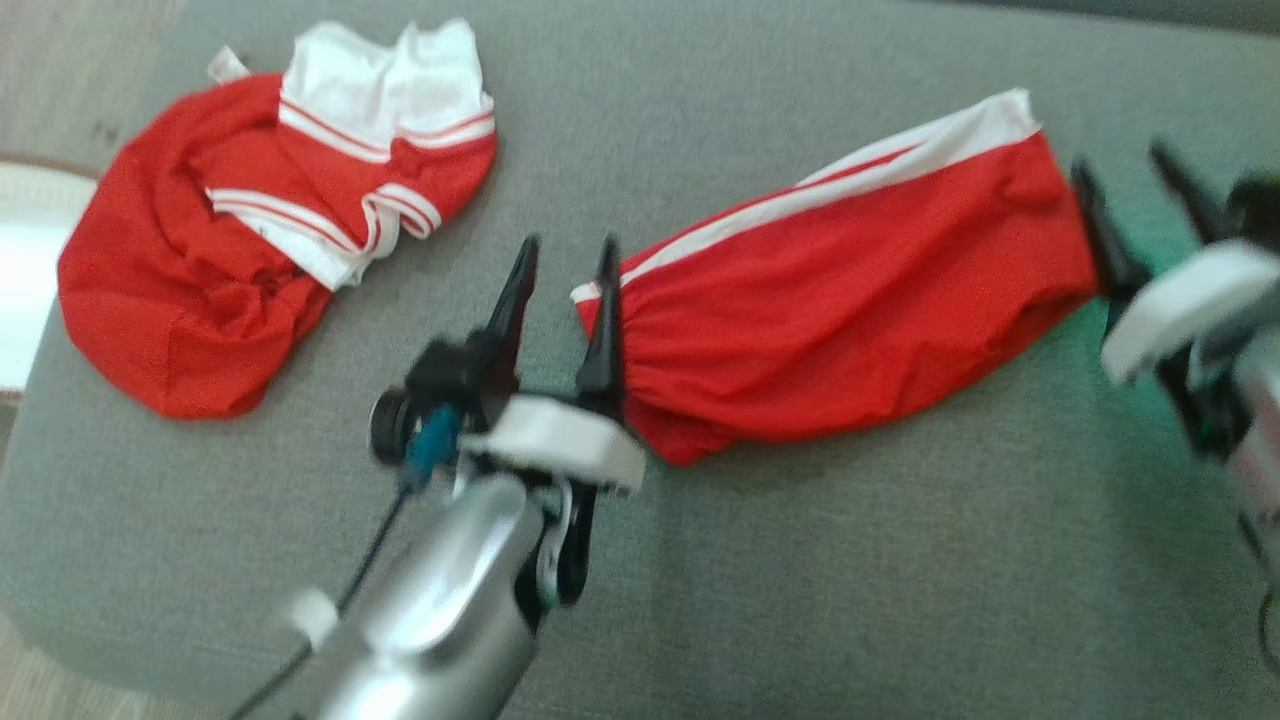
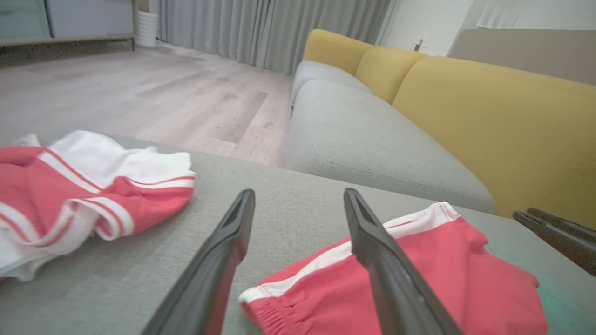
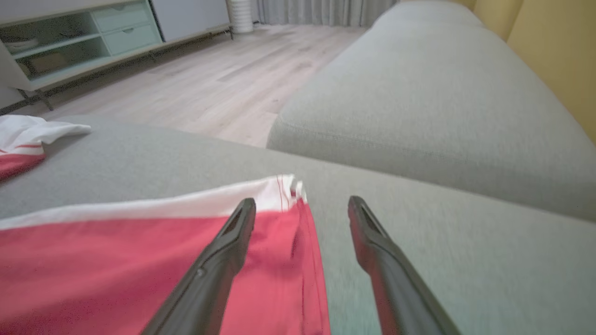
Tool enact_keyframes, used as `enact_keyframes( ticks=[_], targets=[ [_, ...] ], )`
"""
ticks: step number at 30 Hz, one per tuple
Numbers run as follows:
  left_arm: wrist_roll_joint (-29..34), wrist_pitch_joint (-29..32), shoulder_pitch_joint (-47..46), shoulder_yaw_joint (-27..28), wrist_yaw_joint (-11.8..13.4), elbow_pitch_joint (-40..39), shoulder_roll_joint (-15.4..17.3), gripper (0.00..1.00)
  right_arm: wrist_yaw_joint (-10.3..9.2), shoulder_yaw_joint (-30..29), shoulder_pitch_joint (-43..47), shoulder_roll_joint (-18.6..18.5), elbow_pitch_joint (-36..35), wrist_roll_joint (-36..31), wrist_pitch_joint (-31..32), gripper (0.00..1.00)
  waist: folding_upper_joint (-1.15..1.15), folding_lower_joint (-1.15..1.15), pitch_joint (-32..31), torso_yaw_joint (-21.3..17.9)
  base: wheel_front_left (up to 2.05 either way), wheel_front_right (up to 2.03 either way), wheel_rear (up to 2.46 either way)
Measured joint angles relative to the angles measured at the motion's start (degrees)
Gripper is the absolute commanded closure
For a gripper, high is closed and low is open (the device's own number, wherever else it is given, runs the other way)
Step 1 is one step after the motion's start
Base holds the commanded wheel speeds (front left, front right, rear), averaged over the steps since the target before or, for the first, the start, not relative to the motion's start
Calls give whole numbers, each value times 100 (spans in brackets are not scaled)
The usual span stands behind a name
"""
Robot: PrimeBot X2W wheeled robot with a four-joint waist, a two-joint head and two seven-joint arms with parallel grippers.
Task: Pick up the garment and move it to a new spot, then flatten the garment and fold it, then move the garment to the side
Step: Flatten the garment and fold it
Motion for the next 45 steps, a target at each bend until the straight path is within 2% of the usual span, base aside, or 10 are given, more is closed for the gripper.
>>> enact_keyframes(
  ticks=[6,13,22,28,29,30,31,36,42,45],
  targets=[
    [1362,0,1012,385,509,-538,11,0,0,-83,819,115,159,280,-55,0,0,-2,-474,-24,0,0,0],
    [2375,-1,1851,522,621,-1199,34,0,0,-543,923,94,665,431,-105,0,0,-1,-543,417,0,0,0],
    [2710,0,2282,491,654,-1622,43,0,0,-961,369,-65,1780,271,-31,0,0,1,-265,1219,0,0,0],
    [2706,0,2280,439,673,-1697,42,0,0,-940,268,10,2006,283,367,0,0,1,-63,1477,0,0,0],
    [2706,0,2280,441,676,-1697,42,0,0,-936,238,12,2000,305,438,49,0,1,-52,1466,0,0,0],
    [2706,0,2277,445,680,-1696,43,0,0,-923,207,24,1998,339,486,88,0,1,-50,1440,0,0,0],
    [2706,0,2271,444,679,-1696,42,0,0,-916,172,49,1998,361,523,100,0,1,-52,1405,0,0,0],
    [2707,0,2260,489,677,-1682,42,0,0,-1004,158,250,2013,533,403,100,0,1,-93,1098,0,0,0],
    [2764,0,2252,576,582,-1513,43,0,0,-1045,166,449,2093,577,296,100,0,1,-257,449,0,0,0],
    [2822,0,2254,693,492,-1438,46,0,0,-1036,169,434,2064,577,227,100,0,1,-374,63,0,0,0]
  ],
)
